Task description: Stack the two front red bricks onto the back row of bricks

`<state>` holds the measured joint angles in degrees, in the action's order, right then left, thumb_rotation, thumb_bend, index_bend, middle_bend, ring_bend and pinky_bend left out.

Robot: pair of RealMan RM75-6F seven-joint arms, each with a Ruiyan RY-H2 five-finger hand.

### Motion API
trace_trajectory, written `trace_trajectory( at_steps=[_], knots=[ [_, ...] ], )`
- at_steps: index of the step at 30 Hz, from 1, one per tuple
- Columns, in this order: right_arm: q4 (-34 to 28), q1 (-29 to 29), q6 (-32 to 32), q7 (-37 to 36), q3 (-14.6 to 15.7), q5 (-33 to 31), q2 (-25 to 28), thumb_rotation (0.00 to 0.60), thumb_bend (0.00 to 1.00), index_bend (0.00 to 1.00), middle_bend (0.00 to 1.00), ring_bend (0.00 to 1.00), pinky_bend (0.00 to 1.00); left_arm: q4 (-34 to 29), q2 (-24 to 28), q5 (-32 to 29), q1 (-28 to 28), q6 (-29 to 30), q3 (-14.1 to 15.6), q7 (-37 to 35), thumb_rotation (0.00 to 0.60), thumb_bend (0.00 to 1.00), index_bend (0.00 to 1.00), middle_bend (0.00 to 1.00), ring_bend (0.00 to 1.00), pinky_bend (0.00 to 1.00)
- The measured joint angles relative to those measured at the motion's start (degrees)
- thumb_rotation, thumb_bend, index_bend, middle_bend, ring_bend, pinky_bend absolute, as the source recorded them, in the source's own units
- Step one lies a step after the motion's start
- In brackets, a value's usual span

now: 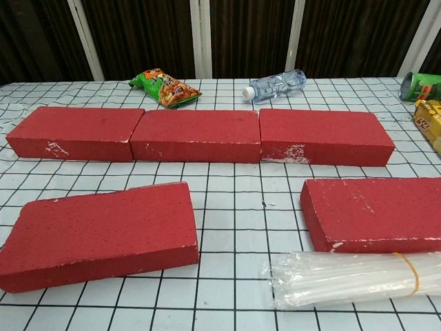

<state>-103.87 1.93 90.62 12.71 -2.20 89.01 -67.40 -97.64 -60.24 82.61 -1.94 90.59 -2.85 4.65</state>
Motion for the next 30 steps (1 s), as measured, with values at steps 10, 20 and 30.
trace_trajectory(
  at_steps=[10,20,30],
  knots=[
    [-0.5,-0.2,-1.3,-0.7,0.7,0.2,0.5,0.6,0.13,0.0,0.0,0.0,0.0,-0.2,-0.5,0.8,0.3,-0.3,0.4,1.2,0.6,0.0,0.05,0.0,0.0,0.0],
    [-2.8,-1.4,-4.8,0.1,2.0,0.6,2.3,0.6,0.13,0.0,0.0,0.0,0.0,-1.0,-0.5,1.0,0.3,-0.4,0.7,2.2,0.6,0.0,0.05,0.0,0.0,0.0],
    [-16.0,-9.5,-16.5,8.3,-1.8,-9.8,9.9,0.6,0.13,0.0,0.0,0.0,0.0,-1.1,-1.2,-0.8,0.7,-1.5,0.1,3.9,0.6,0.0,0.05,0.0,0.0,0.0]
  ],
)
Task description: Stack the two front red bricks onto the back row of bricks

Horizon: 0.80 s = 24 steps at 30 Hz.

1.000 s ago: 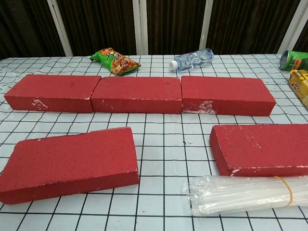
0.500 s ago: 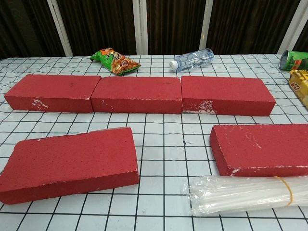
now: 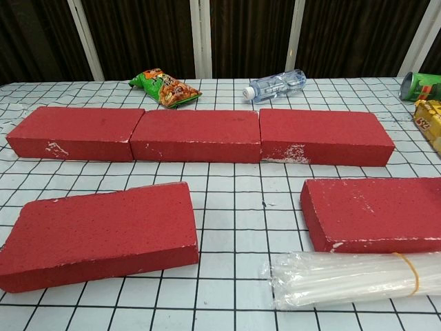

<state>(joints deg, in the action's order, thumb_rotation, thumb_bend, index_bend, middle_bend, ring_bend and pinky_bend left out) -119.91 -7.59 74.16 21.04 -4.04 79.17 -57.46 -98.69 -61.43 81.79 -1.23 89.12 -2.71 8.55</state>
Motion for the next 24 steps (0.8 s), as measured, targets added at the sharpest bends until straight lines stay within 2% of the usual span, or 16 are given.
trace_trajectory(
  at_steps=[5,8,12,16,19,24],
  knots=[
    [-5.1,-6.3,-5.0,8.8,-2.8,-12.9,1.4,0.6,0.13,0.0,0.0,0.0,0.0,0.0,0.2,0.0,0.1,-0.3,0.1,-0.3,0.6,0.0,0.05,0.0,0.0,0.0],
    [-7.2,-11.1,-6.8,14.2,-4.3,-23.1,1.0,0.6,0.13,0.0,0.0,0.0,0.0,0.1,0.4,-0.1,0.2,-0.4,0.0,-1.0,0.6,0.0,0.05,0.0,0.0,0.0],
    [-9.0,-18.9,-8.2,20.6,-5.9,-38.8,-1.1,0.6,0.13,0.0,0.0,0.0,0.0,0.4,0.8,-0.8,0.3,-0.8,-0.2,-2.1,0.6,0.0,0.05,0.0,0.0,0.0],
    [-9.6,-27.2,-7.1,27.1,-6.5,-51.6,-5.4,0.6,0.13,0.0,0.0,0.0,0.0,0.7,1.2,-1.0,0.6,-1.5,-0.4,-3.2,0.6,0.0,0.05,0.0,0.0,0.0],
    [-9.7,-32.2,-3.8,30.9,-6.4,-57.1,-9.8,0.6,0.13,0.0,0.0,0.0,0.0,0.9,1.6,-1.2,0.7,-1.9,-0.5,-4.1,0.6,0.0,0.05,0.0,0.0,0.0],
    [-9.4,-34.9,2.9,33.3,-5.6,-59.5,-15.1,0.6,0.13,0.0,0.0,0.0,0.0,1.1,1.8,-1.6,0.7,-1.7,-0.7,-4.6,0.6,0.0,0.05,0.0,0.0,0.0]
  ],
)
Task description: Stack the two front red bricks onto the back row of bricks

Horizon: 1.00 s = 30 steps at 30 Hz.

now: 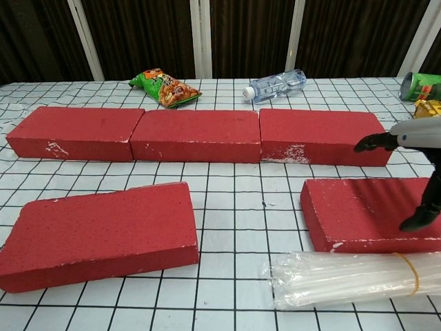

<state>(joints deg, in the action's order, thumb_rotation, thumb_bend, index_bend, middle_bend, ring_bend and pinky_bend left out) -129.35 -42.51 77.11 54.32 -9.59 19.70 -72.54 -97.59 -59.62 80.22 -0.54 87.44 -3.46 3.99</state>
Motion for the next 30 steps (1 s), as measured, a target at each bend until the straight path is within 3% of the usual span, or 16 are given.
trace_trajectory(
  at_steps=[10,30],
  knots=[
    [3.6,-2.5,4.0,0.9,1.5,-2.7,-5.8,0.6,0.13,0.0,0.0,0.0,0.0,0.1,0.1,-0.2,-0.2,0.4,-0.2,-0.4,0.6,0.0,0.05,0.0,0.0,0.0],
    [5.1,-3.1,2.7,-1.3,3.1,-3.6,-4.3,0.6,0.13,0.0,0.0,0.0,0.0,-0.1,-0.1,-0.6,-0.1,0.5,-0.2,0.6,0.6,0.0,0.06,0.0,0.0,0.0]
  ],
)
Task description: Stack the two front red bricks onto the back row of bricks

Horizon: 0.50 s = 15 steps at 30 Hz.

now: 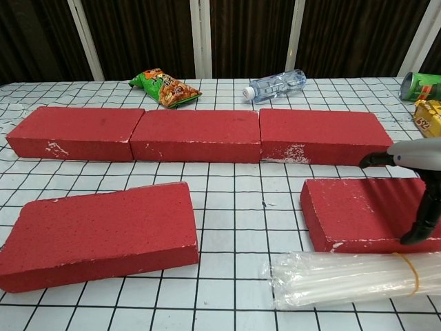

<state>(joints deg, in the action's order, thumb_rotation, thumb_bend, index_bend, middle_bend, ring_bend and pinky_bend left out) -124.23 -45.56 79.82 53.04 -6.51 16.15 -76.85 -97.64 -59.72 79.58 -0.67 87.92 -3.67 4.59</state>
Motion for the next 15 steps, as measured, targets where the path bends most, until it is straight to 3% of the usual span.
trace_trajectory(
  at_steps=[15],
  knots=[
    [2.0,-0.3,-1.5,-1.1,1.0,-0.6,-0.4,0.6,0.13,0.0,0.0,0.0,0.0,-0.1,0.0,-0.2,0.0,0.0,0.0,0.1,0.6,0.0,0.07,0.0,0.0,0.0]
  ],
)
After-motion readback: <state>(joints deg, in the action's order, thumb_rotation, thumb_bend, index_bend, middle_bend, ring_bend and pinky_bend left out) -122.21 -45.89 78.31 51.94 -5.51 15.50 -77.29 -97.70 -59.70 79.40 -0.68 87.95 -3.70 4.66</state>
